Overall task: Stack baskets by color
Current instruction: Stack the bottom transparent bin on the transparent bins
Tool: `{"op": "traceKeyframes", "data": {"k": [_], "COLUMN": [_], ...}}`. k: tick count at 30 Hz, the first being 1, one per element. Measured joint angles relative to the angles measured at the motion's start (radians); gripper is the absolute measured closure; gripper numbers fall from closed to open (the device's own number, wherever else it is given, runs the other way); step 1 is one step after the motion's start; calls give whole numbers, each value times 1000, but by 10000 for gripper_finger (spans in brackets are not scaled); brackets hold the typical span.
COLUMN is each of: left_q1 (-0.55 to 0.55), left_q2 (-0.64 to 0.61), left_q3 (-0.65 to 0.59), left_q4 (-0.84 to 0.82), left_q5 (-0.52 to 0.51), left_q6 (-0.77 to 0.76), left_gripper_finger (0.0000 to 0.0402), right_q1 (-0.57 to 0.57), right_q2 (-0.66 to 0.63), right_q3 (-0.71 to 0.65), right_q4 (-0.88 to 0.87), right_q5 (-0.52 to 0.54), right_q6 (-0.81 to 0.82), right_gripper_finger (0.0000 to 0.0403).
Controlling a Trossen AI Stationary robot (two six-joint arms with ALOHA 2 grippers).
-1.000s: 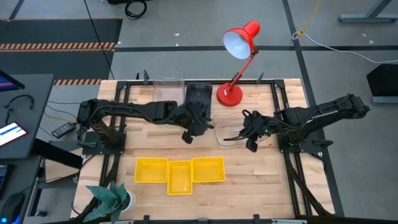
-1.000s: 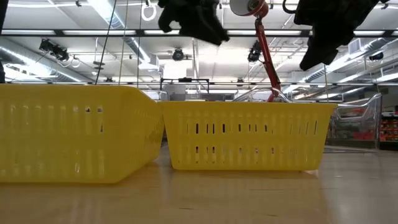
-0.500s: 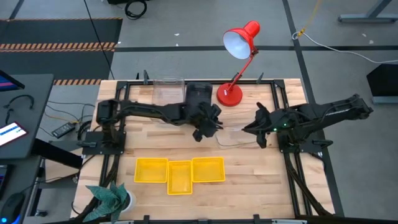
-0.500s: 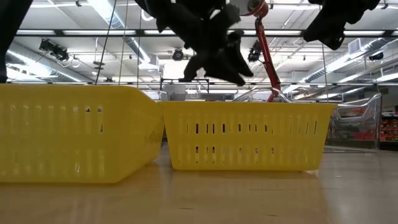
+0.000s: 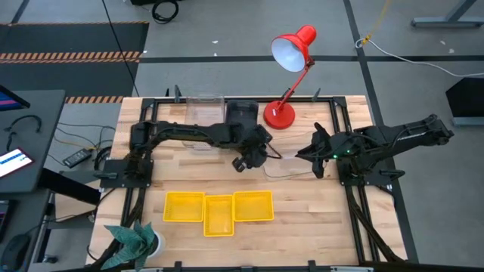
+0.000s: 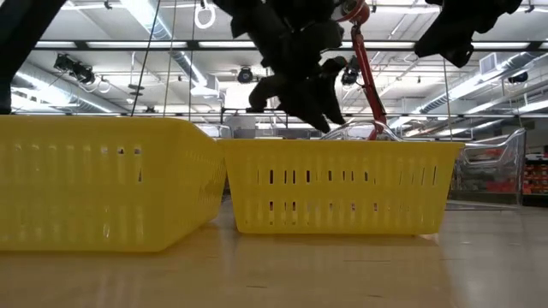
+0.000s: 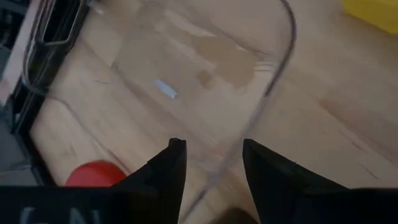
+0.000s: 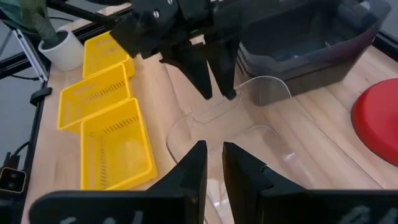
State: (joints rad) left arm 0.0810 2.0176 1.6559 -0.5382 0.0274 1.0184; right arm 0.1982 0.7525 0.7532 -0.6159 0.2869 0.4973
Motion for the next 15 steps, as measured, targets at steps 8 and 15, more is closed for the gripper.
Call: {"op": "traceKeyframes", "data": {"k": [8,15], "left_q1": [0,4], "left_q2": [95,142], "left_q3": [172,164], "left_q4": [-180,-188], "left_q5": [14,10], "left_q6": [35,71], "left_gripper_finger": [268,276], "right_q1": [3,8], "right_q2": [0,0], "right_q3": [0,0], "right_q4": [-2,2], "right_q5": [0,3], "right_q6": [-2,-2], "right_gripper_finger": [347,347]}}
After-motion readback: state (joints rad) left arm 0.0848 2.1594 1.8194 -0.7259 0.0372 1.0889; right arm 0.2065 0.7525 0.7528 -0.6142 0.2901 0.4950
